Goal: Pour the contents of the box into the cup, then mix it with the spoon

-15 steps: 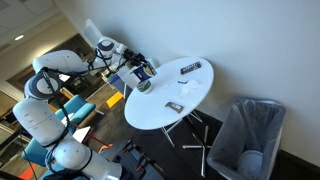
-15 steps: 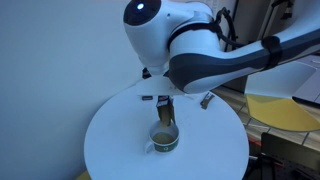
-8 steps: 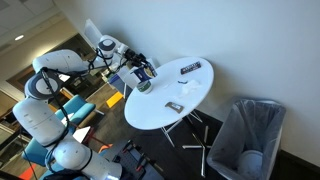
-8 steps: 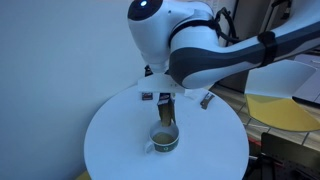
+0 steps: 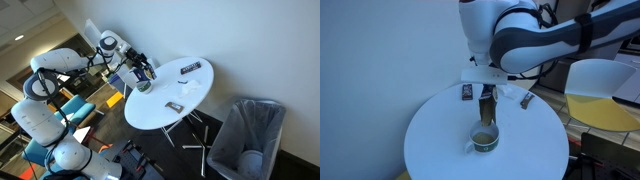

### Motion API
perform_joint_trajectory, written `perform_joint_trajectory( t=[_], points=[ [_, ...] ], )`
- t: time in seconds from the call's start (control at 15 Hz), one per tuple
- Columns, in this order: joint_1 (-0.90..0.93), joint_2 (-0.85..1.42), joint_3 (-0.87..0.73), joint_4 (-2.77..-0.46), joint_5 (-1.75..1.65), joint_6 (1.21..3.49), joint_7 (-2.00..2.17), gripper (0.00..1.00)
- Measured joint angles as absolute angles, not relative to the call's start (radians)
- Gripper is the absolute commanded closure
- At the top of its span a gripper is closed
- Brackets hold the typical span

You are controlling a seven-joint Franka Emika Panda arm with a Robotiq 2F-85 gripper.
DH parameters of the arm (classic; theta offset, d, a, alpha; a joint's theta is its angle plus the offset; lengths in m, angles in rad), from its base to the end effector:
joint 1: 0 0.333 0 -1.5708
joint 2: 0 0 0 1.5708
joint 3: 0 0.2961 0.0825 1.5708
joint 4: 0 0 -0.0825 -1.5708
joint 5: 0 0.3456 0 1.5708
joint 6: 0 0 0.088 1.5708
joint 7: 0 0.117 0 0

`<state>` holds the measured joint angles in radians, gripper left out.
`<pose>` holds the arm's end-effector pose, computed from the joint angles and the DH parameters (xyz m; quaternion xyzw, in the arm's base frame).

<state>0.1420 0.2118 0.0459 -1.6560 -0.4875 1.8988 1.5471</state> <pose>0.5890 0.0707 0.4776 0.8019 -0.5533 0.1816 0.1338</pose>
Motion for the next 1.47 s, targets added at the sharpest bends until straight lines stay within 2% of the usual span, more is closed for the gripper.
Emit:
perform_joint_trajectory(
  t=[0.47,1.47],
  points=[
    [0.076,0.17,0.007,-1.678,-0.324,1.958,1.465,0.81],
    [-0.029,0.161,-0.028,-1.853,0.235,2.331,1.298,0.81]
  ],
)
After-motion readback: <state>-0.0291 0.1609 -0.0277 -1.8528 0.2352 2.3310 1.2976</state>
